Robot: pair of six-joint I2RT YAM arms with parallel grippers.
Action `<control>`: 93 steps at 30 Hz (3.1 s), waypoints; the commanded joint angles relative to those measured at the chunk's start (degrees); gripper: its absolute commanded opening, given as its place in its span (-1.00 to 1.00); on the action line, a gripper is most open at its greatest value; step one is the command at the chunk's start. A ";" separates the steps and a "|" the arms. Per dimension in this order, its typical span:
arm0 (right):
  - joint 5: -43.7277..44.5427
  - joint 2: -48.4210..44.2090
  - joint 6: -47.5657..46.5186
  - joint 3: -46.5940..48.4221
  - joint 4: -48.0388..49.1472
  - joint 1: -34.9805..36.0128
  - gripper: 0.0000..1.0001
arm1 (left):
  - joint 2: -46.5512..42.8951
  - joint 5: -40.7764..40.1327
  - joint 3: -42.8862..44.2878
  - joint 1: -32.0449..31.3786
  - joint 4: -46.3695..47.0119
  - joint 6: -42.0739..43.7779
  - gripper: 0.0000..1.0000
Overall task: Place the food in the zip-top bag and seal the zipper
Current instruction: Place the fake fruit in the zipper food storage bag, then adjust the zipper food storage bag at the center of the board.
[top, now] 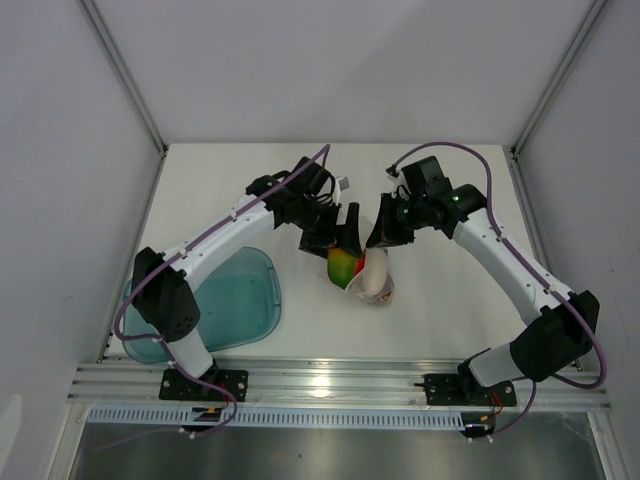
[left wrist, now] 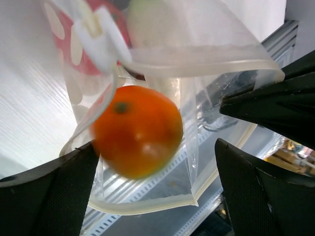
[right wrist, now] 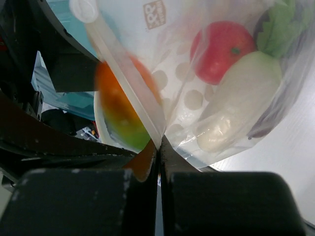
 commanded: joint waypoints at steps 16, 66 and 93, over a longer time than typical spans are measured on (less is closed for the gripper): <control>1.14 -2.16 1.13 2.07 -0.12 0.23 -1.00 | -15.32 -15.16 -4.76 -0.20 -0.16 4.82 0.99; -10.46 -11.57 -10.13 0.92 4.80 8.06 0.43 | -13.93 22.00 -8.91 4.37 8.19 19.76 -0.99; -13.45 -2.43 12.10 1.36 5.85 -3.73 0.26 | -16.74 17.97 -10.76 6.22 9.78 16.42 -0.99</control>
